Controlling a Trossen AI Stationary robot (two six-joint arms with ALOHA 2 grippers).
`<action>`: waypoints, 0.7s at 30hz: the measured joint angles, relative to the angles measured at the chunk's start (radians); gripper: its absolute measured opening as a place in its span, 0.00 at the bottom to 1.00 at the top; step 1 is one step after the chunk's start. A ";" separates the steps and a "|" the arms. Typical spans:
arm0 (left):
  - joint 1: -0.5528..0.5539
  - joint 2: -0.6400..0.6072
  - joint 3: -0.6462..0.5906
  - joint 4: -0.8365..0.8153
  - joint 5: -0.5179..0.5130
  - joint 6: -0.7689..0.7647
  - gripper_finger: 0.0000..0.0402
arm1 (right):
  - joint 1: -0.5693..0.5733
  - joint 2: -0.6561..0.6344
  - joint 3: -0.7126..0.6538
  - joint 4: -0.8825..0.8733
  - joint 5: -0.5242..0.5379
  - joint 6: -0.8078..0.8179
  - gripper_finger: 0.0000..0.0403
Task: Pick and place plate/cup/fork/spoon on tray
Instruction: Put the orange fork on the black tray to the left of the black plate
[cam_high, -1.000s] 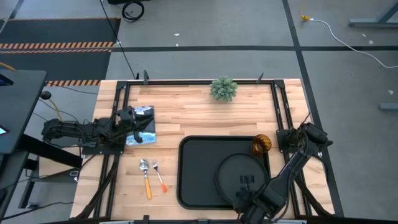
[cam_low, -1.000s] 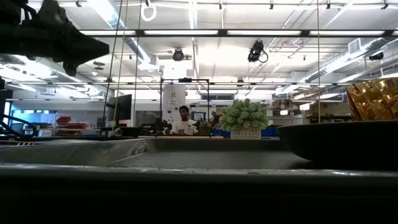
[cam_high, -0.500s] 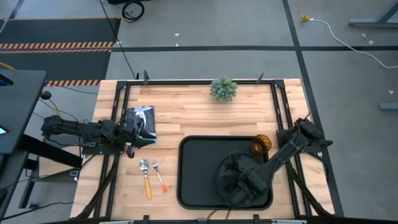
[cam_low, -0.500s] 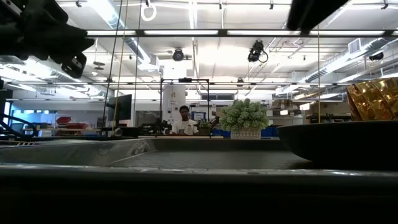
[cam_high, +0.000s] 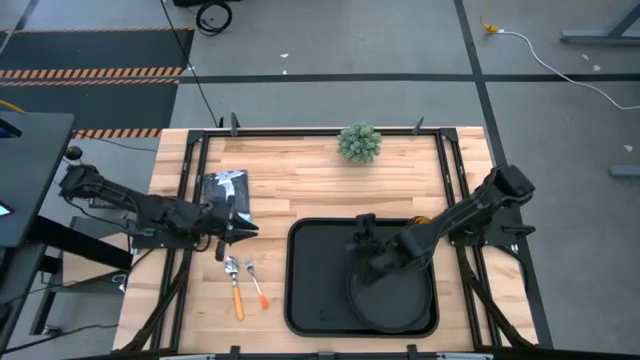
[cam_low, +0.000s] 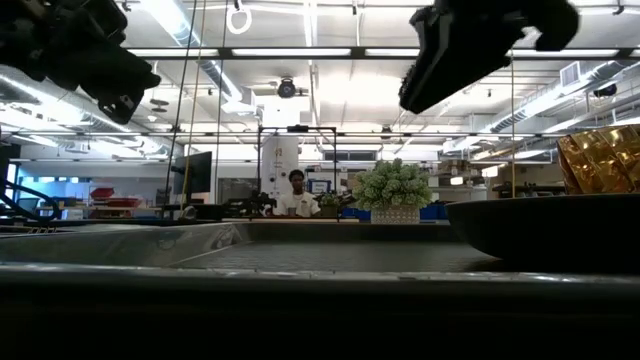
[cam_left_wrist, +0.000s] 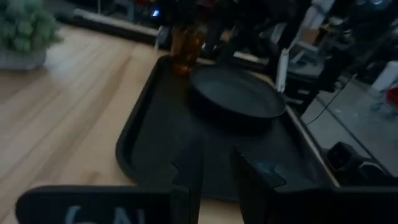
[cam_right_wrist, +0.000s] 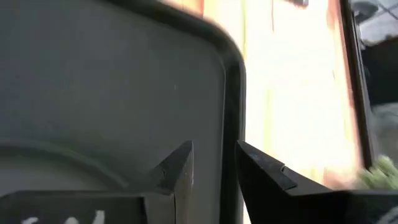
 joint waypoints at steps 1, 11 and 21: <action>-0.005 0.022 0.016 -0.017 -0.008 -0.023 0.21 | -0.013 -0.025 -0.037 0.063 -0.012 -0.016 0.31; -0.118 0.262 0.110 -0.063 -0.059 -0.341 0.21 | -0.093 -0.137 -0.247 0.391 -0.019 -0.078 0.31; -0.257 0.489 0.257 -0.224 -0.190 -0.597 0.21 | -0.091 -0.134 -0.252 0.491 0.019 -0.138 0.31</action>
